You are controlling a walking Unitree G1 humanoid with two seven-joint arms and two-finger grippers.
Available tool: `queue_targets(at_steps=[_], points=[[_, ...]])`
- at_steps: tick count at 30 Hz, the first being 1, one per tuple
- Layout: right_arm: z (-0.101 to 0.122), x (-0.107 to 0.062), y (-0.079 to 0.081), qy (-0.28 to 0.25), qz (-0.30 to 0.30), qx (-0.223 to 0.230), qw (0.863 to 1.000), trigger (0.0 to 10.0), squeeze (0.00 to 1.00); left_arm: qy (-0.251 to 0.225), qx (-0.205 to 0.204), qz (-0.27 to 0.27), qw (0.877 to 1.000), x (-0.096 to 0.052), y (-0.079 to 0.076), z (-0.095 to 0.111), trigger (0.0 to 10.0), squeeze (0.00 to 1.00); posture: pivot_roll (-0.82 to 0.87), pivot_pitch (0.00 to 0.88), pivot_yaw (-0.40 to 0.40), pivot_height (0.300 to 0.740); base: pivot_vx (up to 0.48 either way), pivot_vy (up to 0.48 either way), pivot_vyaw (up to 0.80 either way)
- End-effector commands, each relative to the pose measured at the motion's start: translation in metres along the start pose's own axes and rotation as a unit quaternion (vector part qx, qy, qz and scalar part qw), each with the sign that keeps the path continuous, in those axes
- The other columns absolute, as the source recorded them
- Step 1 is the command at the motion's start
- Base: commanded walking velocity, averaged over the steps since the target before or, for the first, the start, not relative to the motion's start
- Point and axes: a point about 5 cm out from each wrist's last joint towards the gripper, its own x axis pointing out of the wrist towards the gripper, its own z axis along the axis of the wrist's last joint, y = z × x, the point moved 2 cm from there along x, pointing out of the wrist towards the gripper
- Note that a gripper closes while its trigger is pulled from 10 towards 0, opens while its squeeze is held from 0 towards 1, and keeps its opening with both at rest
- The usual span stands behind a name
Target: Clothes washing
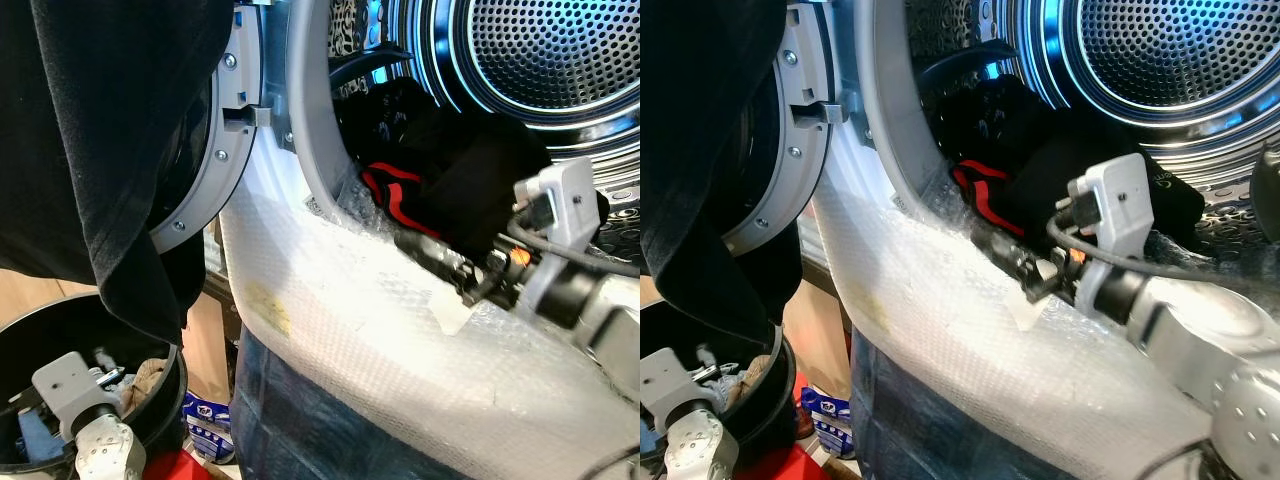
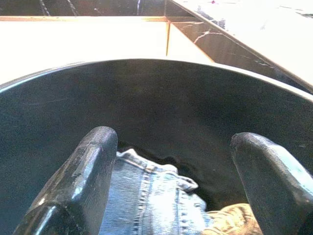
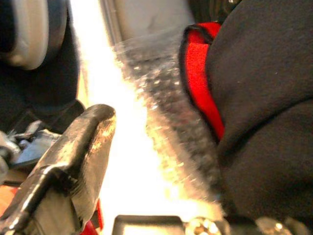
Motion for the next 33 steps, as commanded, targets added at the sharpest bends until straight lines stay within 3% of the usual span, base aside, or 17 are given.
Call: queue_targets(at_steps=[1,5,10,13,15,17,20,24,25,28,32,33], points=[[-0.001,-0.004,0.009,0.003,0.029,-0.007,1.0,10.0,0.0,-0.008,-0.003,-0.004,1.0,0.001,-0.005,0.005,10.0,0.0,-0.2,0.0,-0.113,0.74,0.0,0.0,0.0],[0.01,-0.016,0.016,-0.017,0.071,-0.034,0.997,10.0,0.0,-0.007,-0.012,-0.028,1.0,0.002,-0.017,0.01,10.0,0.0,-0.21,0.0,-0.107,0.74,0.0,0.0,0.0],[0.001,-0.045,0.033,0.009,0.171,-0.087,0.981,10.0,0.0,0.007,-0.016,-0.045,0.999,-0.009,-0.029,0.002,10.0,0.0,-0.22,0.0,-0.116,0.74,0.0,0.0,0.0],[-0.005,-0.054,0.034,0.025,0.185,-0.09,0.978,10.0,0.0,0.011,-0.017,-0.047,0.999,-0.01,-0.03,0.0,10.0,0.0,-0.22,0.0,-0.116,0.74,0.0,0.0,0.0],[-0.014,-0.054,0.029,0.072,0.166,-0.092,0.979,10.0,0.0,0.013,-0.017,-0.048,0.999,-0.011,-0.031,0.0,10.0,0.0,-0.22,0.0,-0.117,0.74,0.0,0.0,0.0],[-0.01,-0.04,0.014,0.053,0.104,-0.08,0.99,10.0,0.0,0.014,-0.016,-0.049,0.999,-0.011,-0.031,0.0,10.0,0.0,-0.21,0.0,-0.116,0.74,0.0,0.0,0.0],[-0.007,-0.037,0.018,0.028,0.126,-0.08,0.988,10.0,0.0,0.014,-0.017,-0.05,0.999,-0.011,-0.032,0.001,10.0,0.0,-0.2,0.0,-0.115,0.74,0.0,0.0,0.0],[-0.009,-0.034,0.009,0.018,0.09,-0.082,0.992,10.0,0.0,0.014,-0.017,-0.051,0.998,-0.011,-0.032,0.001,10.0,0.0,-0.19,0.0,-0.109,0.74,0.0,0.0,0.0],[-0.002,-0.028,0.0,-0.011,0.057,-0.071,0.996,10.0,0.0,0.015,-0.016,-0.054,0.998,-0.01,-0.033,0.001,10.0,0.0,-0.19,0.0,-0.108,0.74,0.0,0.0,0.0],[0.01,-0.019,-0.007,-0.052,0.022,-0.05,0.997,10.0,0.0,0.015,-0.016,-0.056,0.998,-0.009,-0.034,0.002,10.0,0.0,-0.19,0.0,-0.108,0.74,0.0,0.0,0.0],[0.031,0.001,-0.014,-0.091,-0.046,-0.053,0.993,10.0,0.0,0.013,-0.02,-0.054,0.998,-0.007,-0.036,0.004,10.0,0.0,-0.19,0.0,-0.109,0.74,0.0,0.0,0.0],[0.045,0.009,-0.025,-0.121,-0.089,-0.038,0.988,10.0,0.0,0.014,-0.021,-0.055,0.998,-0.007,-0.037,0.004,10.0,0.0,-0.19,0.0,-0.109,0.74,0.0,0.0,0.0]])
